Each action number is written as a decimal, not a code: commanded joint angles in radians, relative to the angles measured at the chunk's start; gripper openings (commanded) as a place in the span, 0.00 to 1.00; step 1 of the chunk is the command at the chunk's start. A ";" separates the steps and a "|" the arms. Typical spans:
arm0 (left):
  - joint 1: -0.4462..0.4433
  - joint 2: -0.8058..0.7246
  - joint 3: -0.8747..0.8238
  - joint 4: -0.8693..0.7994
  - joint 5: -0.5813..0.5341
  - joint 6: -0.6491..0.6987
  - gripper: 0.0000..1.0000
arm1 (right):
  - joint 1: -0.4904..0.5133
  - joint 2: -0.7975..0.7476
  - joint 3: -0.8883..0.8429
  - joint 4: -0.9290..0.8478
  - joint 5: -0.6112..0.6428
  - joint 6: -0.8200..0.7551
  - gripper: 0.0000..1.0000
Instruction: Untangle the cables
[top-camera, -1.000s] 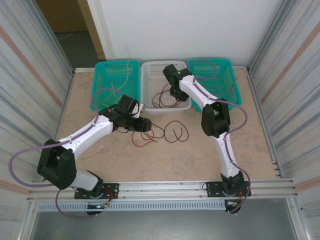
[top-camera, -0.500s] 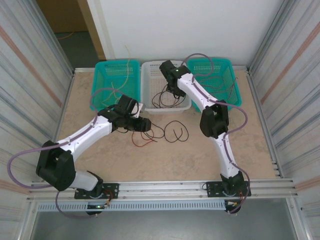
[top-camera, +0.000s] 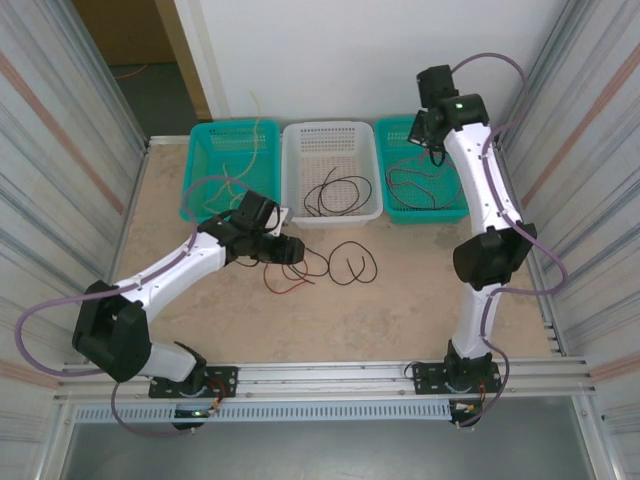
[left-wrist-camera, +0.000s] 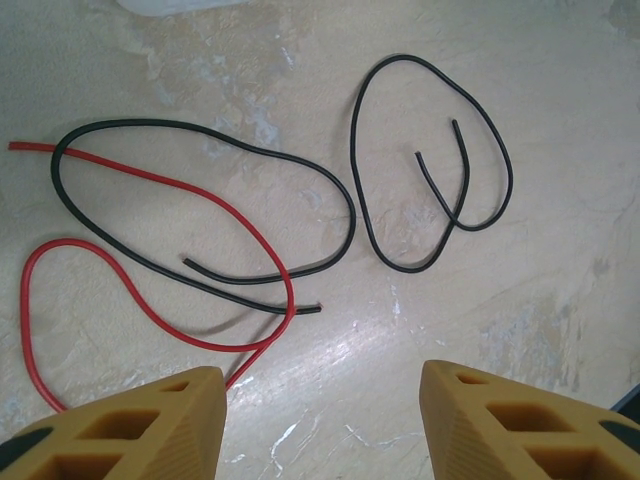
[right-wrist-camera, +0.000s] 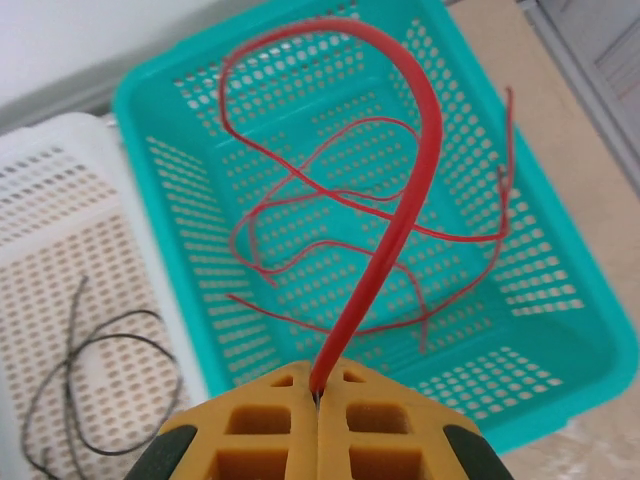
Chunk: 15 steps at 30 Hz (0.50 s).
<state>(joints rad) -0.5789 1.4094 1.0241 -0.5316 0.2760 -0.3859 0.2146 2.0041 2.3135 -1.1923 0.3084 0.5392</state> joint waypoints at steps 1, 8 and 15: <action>-0.038 0.037 0.007 0.010 -0.021 -0.011 0.54 | 0.001 0.077 -0.058 -0.073 -0.095 -0.137 0.00; -0.143 0.142 0.092 -0.031 -0.117 0.017 0.56 | 0.001 0.105 -0.183 0.007 -0.071 -0.134 0.43; -0.224 0.320 0.237 -0.111 -0.184 0.041 0.49 | 0.100 -0.213 -0.516 0.136 -0.012 -0.112 0.50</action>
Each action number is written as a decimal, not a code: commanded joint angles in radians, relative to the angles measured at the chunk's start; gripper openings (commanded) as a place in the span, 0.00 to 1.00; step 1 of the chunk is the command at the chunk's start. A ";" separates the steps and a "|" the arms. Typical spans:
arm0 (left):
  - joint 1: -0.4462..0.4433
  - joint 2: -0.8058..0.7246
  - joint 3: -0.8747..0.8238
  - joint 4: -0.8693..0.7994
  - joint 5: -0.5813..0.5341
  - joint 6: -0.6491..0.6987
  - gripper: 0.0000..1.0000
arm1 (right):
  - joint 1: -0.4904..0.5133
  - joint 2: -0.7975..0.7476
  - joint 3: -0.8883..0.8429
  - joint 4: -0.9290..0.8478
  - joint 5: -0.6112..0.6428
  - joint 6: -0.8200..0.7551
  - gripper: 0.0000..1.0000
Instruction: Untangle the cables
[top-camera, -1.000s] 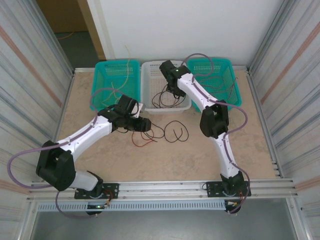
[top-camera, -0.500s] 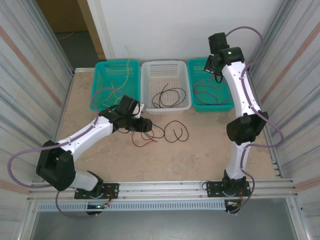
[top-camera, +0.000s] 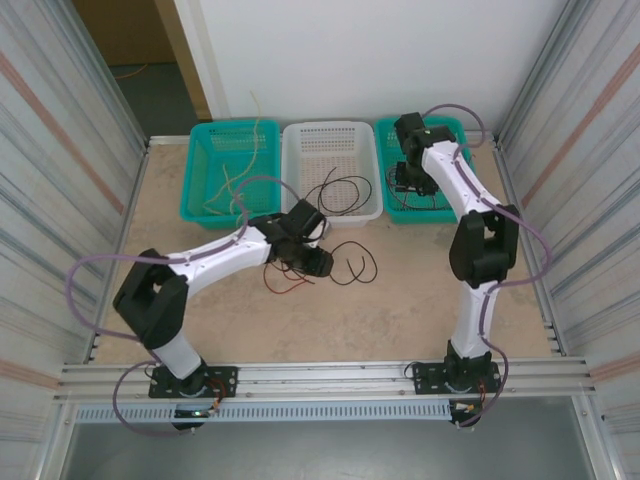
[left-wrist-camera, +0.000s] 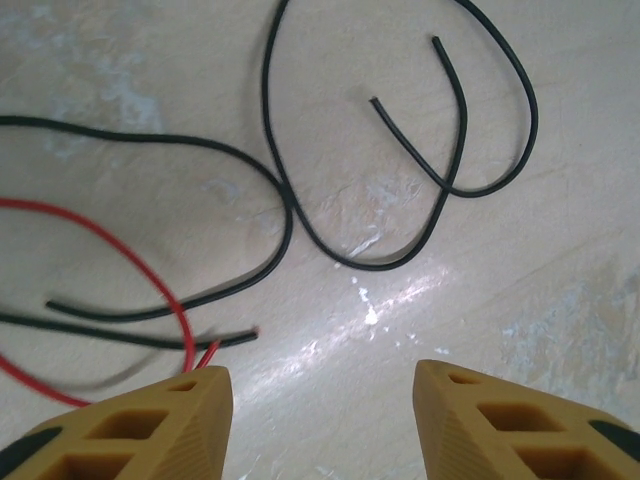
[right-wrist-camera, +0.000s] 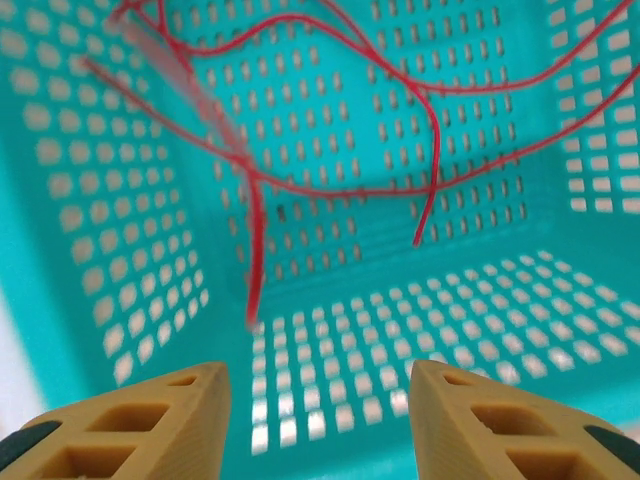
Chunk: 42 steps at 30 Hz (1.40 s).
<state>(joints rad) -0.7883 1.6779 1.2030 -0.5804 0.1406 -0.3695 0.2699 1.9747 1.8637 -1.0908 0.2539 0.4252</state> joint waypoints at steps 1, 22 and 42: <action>-0.019 0.079 0.081 -0.075 -0.041 0.019 0.48 | 0.066 -0.255 -0.145 0.053 0.048 0.021 0.50; -0.019 0.373 0.298 -0.161 -0.079 -0.113 0.19 | 0.363 -1.080 -0.839 0.225 0.000 0.284 0.41; -0.004 -0.144 0.349 -0.221 -0.179 -0.025 0.00 | 0.381 -1.014 -0.809 0.276 -0.087 0.258 0.69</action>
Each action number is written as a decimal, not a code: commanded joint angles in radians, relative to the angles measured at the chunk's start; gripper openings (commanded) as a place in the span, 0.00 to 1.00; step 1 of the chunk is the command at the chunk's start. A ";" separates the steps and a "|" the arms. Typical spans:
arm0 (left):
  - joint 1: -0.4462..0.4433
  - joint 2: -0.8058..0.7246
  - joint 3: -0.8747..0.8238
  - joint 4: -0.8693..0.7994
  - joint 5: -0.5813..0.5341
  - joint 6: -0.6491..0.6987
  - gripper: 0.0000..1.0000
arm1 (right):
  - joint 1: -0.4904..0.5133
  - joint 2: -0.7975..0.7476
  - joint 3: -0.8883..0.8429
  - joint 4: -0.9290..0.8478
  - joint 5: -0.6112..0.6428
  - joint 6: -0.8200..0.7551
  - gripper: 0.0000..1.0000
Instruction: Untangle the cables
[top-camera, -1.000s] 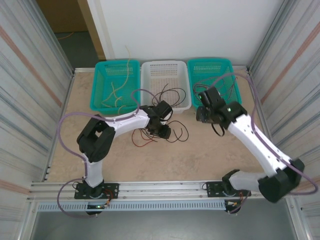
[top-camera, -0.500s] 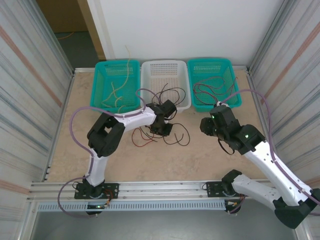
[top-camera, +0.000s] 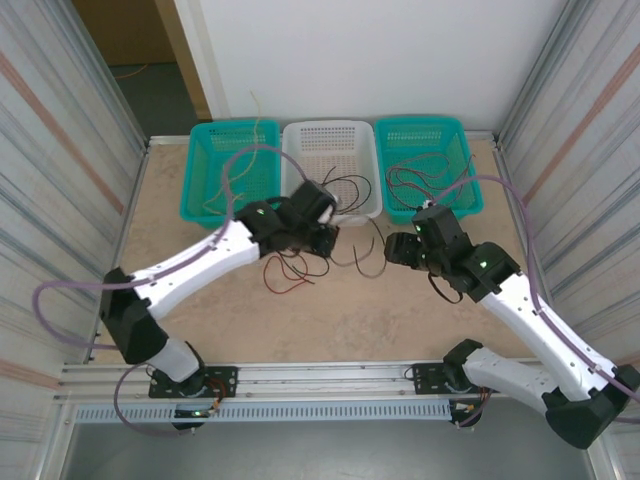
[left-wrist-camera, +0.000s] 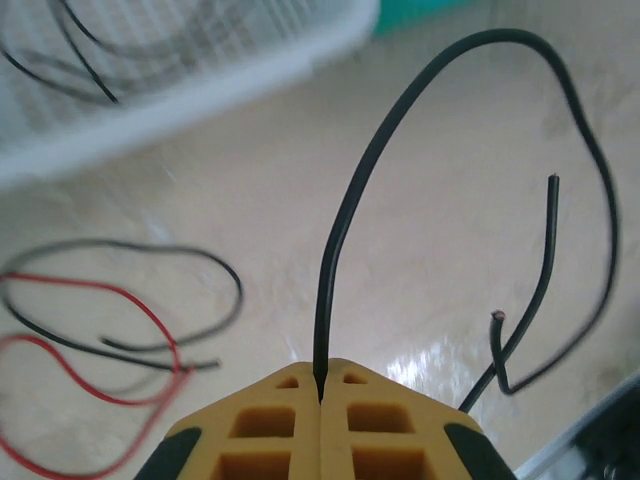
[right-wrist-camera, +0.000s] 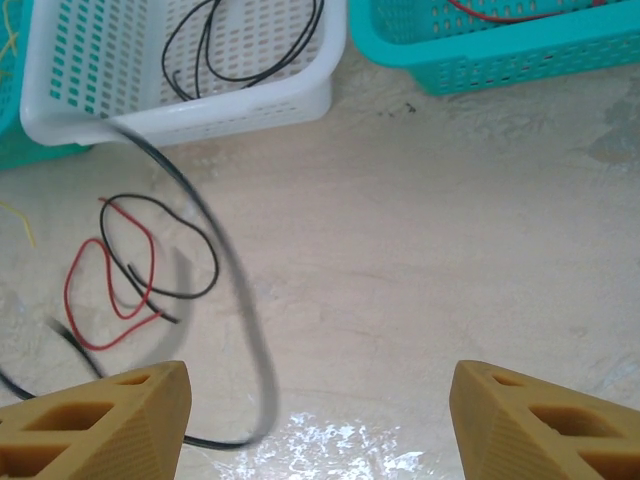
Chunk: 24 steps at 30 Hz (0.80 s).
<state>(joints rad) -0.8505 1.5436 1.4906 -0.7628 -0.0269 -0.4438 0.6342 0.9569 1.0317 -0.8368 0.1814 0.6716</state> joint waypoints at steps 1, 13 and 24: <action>0.088 -0.001 0.098 -0.046 -0.004 0.065 0.00 | 0.022 0.002 0.018 0.029 -0.015 0.016 0.69; 0.337 0.256 0.425 -0.040 0.094 0.057 0.00 | 0.134 0.022 -0.009 0.020 0.038 0.107 0.69; 0.378 0.370 0.528 -0.002 0.057 0.045 0.54 | 0.228 0.344 0.052 -0.011 0.050 0.175 0.64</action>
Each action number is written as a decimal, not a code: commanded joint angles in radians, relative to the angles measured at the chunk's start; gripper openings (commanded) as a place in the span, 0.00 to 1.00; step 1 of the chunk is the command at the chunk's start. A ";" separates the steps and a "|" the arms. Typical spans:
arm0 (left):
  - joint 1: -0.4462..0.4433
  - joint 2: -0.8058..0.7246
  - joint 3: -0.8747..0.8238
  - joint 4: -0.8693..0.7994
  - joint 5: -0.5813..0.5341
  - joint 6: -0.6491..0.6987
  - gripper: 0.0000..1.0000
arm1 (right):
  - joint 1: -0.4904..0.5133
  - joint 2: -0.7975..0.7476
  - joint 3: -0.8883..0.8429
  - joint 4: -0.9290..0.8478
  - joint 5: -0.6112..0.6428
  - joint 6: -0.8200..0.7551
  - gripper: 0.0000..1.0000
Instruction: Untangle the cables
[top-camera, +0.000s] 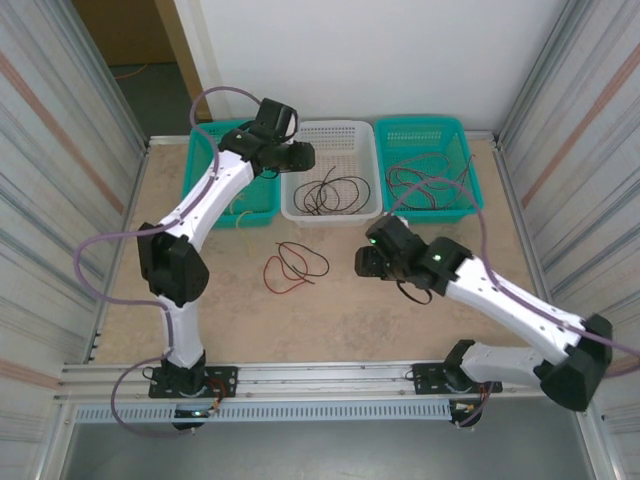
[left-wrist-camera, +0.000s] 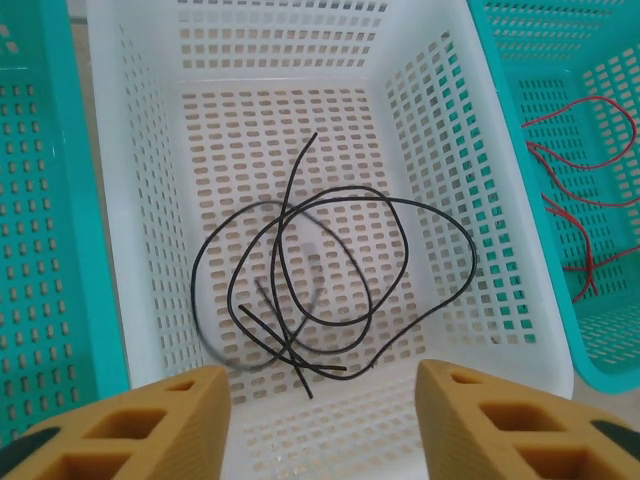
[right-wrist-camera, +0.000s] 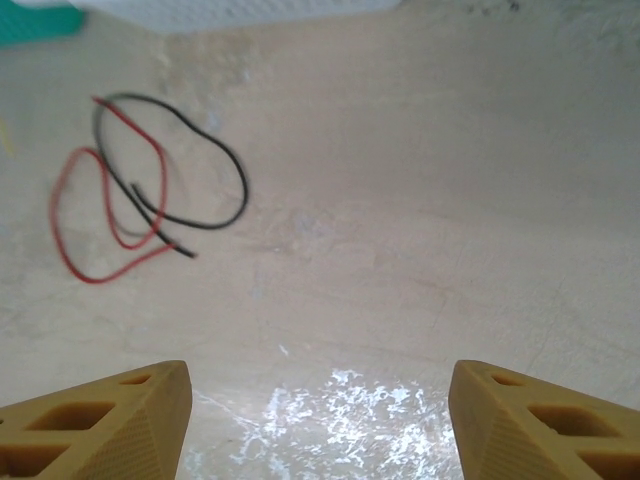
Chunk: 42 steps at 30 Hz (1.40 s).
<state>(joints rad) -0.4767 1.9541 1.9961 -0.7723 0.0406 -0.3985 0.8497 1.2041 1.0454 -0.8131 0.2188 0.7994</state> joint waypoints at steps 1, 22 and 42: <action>0.006 -0.067 -0.005 0.012 -0.021 0.002 0.55 | 0.025 0.158 0.056 -0.043 0.015 0.047 0.62; -0.304 -0.792 -0.967 0.055 -0.140 0.063 0.57 | 0.029 0.865 0.489 -0.031 0.017 0.019 0.39; -0.377 -0.869 -1.062 0.163 -0.087 0.078 0.65 | 0.012 0.889 0.478 -0.015 -0.038 0.014 0.02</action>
<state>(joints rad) -0.8585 1.0817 0.9142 -0.6140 -0.0097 -0.3325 0.8558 2.0975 1.5299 -0.8040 0.1608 0.8040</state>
